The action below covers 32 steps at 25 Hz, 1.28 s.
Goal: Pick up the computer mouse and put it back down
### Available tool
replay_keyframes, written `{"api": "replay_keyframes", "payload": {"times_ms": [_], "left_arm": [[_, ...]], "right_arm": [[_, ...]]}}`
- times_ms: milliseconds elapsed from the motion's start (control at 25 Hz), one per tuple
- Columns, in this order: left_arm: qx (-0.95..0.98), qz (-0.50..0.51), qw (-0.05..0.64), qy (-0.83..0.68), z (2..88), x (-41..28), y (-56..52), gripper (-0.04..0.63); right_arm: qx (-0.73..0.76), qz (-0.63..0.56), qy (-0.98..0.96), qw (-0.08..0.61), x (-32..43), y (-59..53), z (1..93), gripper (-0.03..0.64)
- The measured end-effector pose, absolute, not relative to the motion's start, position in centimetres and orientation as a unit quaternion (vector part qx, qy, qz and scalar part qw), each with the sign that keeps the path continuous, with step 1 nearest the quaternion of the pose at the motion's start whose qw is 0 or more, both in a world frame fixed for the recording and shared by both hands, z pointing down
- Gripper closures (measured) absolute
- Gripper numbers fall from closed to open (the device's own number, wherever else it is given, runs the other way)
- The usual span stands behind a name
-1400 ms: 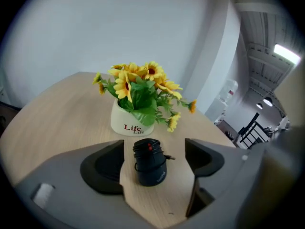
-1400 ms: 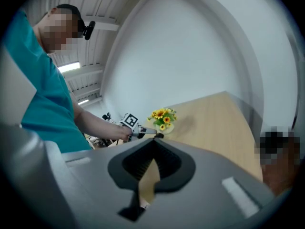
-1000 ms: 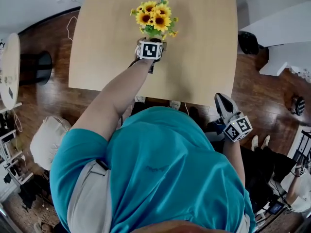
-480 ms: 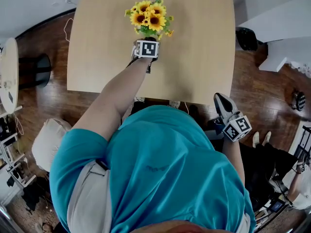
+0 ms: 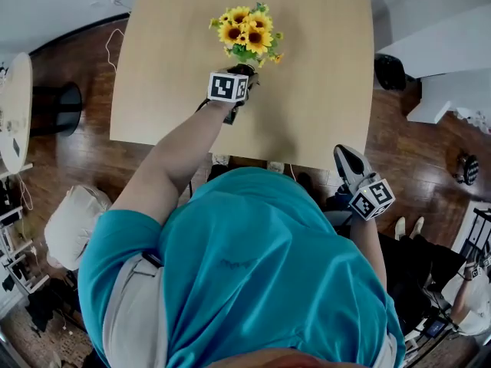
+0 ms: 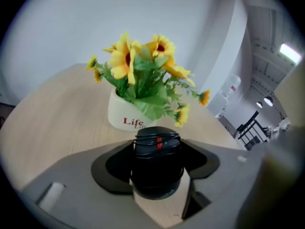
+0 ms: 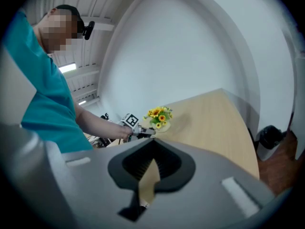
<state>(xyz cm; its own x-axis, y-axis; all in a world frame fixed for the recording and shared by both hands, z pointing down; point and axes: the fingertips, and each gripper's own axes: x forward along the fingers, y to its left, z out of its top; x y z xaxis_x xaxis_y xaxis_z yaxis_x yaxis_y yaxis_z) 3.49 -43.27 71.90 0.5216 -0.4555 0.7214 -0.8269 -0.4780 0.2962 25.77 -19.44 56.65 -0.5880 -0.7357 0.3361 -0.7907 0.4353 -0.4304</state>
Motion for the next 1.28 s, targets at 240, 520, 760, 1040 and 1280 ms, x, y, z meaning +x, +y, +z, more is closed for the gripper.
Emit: {"api": "replay_keyframes", "payload": {"times_ms": [240, 520, 760, 1040, 1280], "left_arm": [[0.873, 0.152, 0.321, -0.334, 63.2, 3.7, -40.6, 0.284], [0.914, 0.010, 0.275, -0.297, 50.8, -0.4, -37.3, 0.284], [0.928, -0.050, 0.237, -0.285, 44.1, -4.3, -34.7, 0.284], [0.934, -0.085, 0.213, -0.275, 40.4, -6.7, -33.3, 0.284], [0.936, -0.098, 0.213, -0.261, 39.7, -7.4, -32.2, 0.284]], "right_arm": [[0.431, 0.260, -0.863, 0.047, 23.5, -20.7, 55.1, 0.617], [0.408, 0.220, -0.885, 0.032, 20.8, -23.4, 51.9, 0.617], [0.386, 0.183, -0.904, 0.016, 18.6, -25.3, 48.0, 0.617], [0.368, 0.161, -0.916, 0.002, 17.0, -26.9, 45.0, 0.617], [0.358, 0.156, -0.921, -0.001, 16.1, -27.0, 44.1, 0.617]]}}
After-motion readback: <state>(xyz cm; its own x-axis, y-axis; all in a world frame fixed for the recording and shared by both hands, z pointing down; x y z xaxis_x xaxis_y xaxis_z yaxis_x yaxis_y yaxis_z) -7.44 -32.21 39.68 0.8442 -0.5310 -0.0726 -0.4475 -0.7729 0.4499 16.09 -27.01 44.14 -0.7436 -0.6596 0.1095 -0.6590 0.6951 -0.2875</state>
